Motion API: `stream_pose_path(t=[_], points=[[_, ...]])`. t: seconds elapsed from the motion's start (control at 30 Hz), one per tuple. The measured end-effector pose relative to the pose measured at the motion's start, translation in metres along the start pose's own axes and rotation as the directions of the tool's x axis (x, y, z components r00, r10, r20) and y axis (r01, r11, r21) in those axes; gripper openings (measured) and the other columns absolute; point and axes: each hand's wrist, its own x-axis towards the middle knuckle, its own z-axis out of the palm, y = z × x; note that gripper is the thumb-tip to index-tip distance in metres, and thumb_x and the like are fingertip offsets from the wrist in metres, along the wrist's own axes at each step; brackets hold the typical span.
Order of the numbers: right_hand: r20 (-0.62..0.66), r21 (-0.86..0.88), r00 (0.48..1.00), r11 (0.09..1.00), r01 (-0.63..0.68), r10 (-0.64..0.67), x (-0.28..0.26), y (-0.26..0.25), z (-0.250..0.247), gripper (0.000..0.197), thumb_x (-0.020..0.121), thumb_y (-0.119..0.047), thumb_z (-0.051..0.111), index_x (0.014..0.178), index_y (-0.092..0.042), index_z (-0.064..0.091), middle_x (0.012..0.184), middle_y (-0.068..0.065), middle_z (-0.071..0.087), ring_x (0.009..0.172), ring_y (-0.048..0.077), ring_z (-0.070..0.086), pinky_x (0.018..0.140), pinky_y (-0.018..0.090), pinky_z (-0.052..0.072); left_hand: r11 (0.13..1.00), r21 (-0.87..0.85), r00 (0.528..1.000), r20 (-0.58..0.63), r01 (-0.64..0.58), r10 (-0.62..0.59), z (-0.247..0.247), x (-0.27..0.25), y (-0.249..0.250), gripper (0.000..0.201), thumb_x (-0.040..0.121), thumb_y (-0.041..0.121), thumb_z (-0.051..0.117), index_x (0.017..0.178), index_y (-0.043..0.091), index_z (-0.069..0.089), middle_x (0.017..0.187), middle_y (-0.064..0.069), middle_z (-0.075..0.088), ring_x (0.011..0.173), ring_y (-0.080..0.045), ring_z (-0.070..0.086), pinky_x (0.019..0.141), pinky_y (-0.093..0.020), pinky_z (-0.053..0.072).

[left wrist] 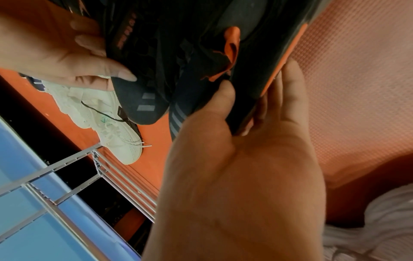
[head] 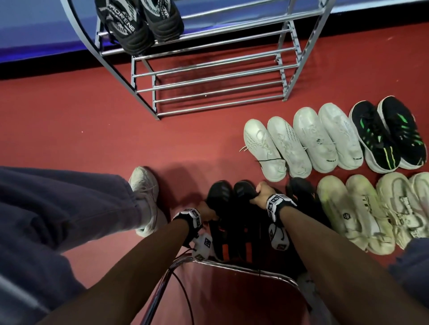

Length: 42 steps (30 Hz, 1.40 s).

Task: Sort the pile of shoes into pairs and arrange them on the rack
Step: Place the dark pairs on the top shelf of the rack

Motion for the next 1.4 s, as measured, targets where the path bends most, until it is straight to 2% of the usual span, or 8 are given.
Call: stream_pose_path(t=[0.23,0.3,0.67,0.83,0.97,1.1,1.3,1.4], points=[[-0.233,0.489,0.972,0.867,0.101,0.018,0.007,0.010,-0.002,0.039,0.077,-0.037,0.083,0.101,-0.010,0.070,0.087,0.002,0.067,0.087,0.018,0.063,0.076,0.023,0.045,0.942,-0.254,0.958,-0.239,-0.222,0.161,0.007,0.024,-0.009,0.068,0.065,0.033,0.078,0.123,0.018,0.046,0.112,-0.007,0.066,0.111,-0.028,0.065,0.097,-0.044,0.053],[-0.221,0.533,0.975,0.838,0.120,0.001,0.005,0.005,-0.007,0.040,0.075,-0.039,0.084,0.102,-0.014,0.071,0.092,-0.001,0.067,0.090,0.015,0.062,0.078,0.022,0.044,0.923,-0.278,0.957,-0.187,-0.268,0.221,0.004,0.024,0.000,0.057,0.073,0.013,0.081,0.125,0.007,0.057,0.119,-0.009,0.068,0.114,-0.025,0.065,0.102,-0.042,0.052],[0.009,0.413,0.993,0.905,0.104,-0.118,0.005,-0.001,-0.005,0.088,0.066,0.002,0.083,0.142,-0.025,0.049,0.123,-0.002,0.063,0.117,0.018,0.058,0.099,0.027,0.044,0.974,-0.145,0.985,-0.037,-0.173,0.170,-0.001,0.017,-0.010,0.080,0.079,0.000,0.073,0.133,0.030,0.021,0.106,-0.008,0.061,0.077,-0.021,0.065,0.055,-0.032,0.055],[-0.105,0.576,0.994,0.816,0.054,0.008,0.005,-0.006,-0.005,0.042,0.063,-0.021,0.092,0.097,-0.008,0.072,0.087,0.001,0.073,0.084,0.018,0.067,0.073,0.024,0.053,0.987,-0.100,0.990,-0.083,-0.125,0.117,0.003,0.017,-0.010,0.027,0.082,0.007,0.073,0.109,0.004,0.067,0.086,-0.011,0.068,0.072,-0.024,0.066,0.067,-0.039,0.057],[0.093,0.584,0.991,0.812,0.023,-0.095,0.003,-0.013,-0.012,0.064,0.060,-0.051,0.090,0.119,-0.039,0.068,0.108,-0.011,0.074,0.104,0.012,0.067,0.098,0.036,0.052,0.979,-0.129,0.984,-0.095,-0.161,0.149,0.007,0.018,-0.008,0.010,0.093,0.017,0.068,0.099,0.009,0.071,0.086,-0.008,0.067,0.072,-0.019,0.062,0.058,-0.024,0.048],[0.062,0.421,0.992,0.904,0.078,-0.114,0.004,-0.021,-0.001,0.091,0.062,-0.009,0.090,0.141,-0.026,0.047,0.123,-0.004,0.064,0.115,0.017,0.059,0.105,0.033,0.044,0.983,-0.128,0.981,-0.164,-0.129,0.108,0.010,0.024,-0.010,0.025,0.098,0.027,0.060,0.110,0.007,0.070,0.088,-0.012,0.068,0.073,-0.026,0.066,0.045,-0.021,0.040],[-0.062,0.545,0.998,0.837,0.042,-0.010,0.005,-0.021,0.000,0.029,0.058,-0.022,0.094,0.077,-0.017,0.073,0.080,0.005,0.076,0.087,0.031,0.074,0.087,0.047,0.058,0.966,-0.207,0.970,-0.216,-0.155,0.110,0.002,0.021,0.000,0.030,0.096,0.031,0.062,0.110,0.004,0.069,0.103,-0.028,0.072,0.074,-0.026,0.066,0.047,-0.025,0.046],[-0.140,0.709,0.990,0.697,0.107,-0.010,0.002,-0.036,-0.017,0.039,0.055,-0.038,0.093,0.084,-0.019,0.078,0.087,0.005,0.077,0.092,0.031,0.073,0.089,0.046,0.057,0.968,-0.206,0.962,-0.260,-0.144,0.088,-0.009,0.012,0.017,0.026,0.096,0.023,0.060,0.109,0.004,0.071,0.107,-0.022,0.073,0.094,-0.038,0.071,0.062,-0.035,0.054]])
